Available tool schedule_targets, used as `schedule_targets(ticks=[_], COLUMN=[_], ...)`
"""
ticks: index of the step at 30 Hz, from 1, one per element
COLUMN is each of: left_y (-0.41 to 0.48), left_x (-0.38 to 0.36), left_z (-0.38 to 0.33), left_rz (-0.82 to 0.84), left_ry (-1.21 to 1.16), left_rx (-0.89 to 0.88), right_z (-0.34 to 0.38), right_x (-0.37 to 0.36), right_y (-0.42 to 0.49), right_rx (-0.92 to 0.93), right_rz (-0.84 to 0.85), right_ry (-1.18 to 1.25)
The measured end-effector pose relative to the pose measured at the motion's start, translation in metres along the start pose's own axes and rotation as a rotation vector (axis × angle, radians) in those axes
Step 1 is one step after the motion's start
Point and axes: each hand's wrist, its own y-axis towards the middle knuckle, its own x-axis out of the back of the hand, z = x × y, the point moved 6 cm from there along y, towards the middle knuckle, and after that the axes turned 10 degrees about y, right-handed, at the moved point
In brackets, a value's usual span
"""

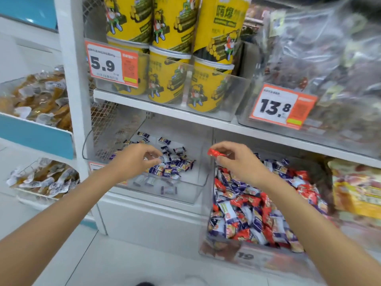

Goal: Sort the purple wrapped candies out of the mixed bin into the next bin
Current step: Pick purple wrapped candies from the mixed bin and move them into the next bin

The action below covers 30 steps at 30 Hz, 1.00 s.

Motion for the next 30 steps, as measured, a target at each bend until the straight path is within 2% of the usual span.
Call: schedule_targets(ticks=[3, 5, 9, 12, 16, 20, 22, 24, 27, 30], left_y=[0.0, 0.0, -0.002, -0.004, -0.003, 0.011, 0.018, 0.021, 0.019, 0.02], left_x=[-0.004, -0.01, -0.03, -0.052, -0.091, -0.118, -0.118, -0.114, -0.101, -0.087], left_z=[-0.051, -0.088, -0.155, -0.198, -0.248, -0.265, -0.264, -0.26, -0.253, -0.246], left_rz=[-0.006, 0.007, 0.063, 0.092, 0.219, 0.297, 0.304, 0.308, 0.303, 0.297], left_ry=[-0.044, -0.045, -0.085, -0.057, 0.072, 0.336, 0.291, 0.194, 0.056, 0.01], left_rx=[-0.069, -0.122, -0.229, -0.281, -0.328, -0.338, -0.312, -0.292, -0.277, -0.261], right_z=[-0.034, -0.058, -0.09, -0.098, -0.095, -0.103, -0.114, -0.12, -0.124, -0.123], right_x=[0.066, 0.102, 0.138, 0.145, 0.135, 0.117, 0.104, 0.1, 0.111, 0.129], right_y=[-0.062, -0.1, -0.154, -0.168, -0.16, -0.125, -0.112, -0.106, -0.105, -0.113], right_rx=[-0.093, -0.196, -0.329, -0.318, -0.266, -0.264, -0.29, -0.282, -0.2, -0.149], right_rz=[-0.189, -0.251, -0.169, -0.179, -0.156, -0.08, 0.024, 0.056, -0.085, -0.209], right_ry=[-0.064, -0.136, -0.265, -0.206, -0.19, -0.208, -0.318, -0.434, -0.282, -0.288])
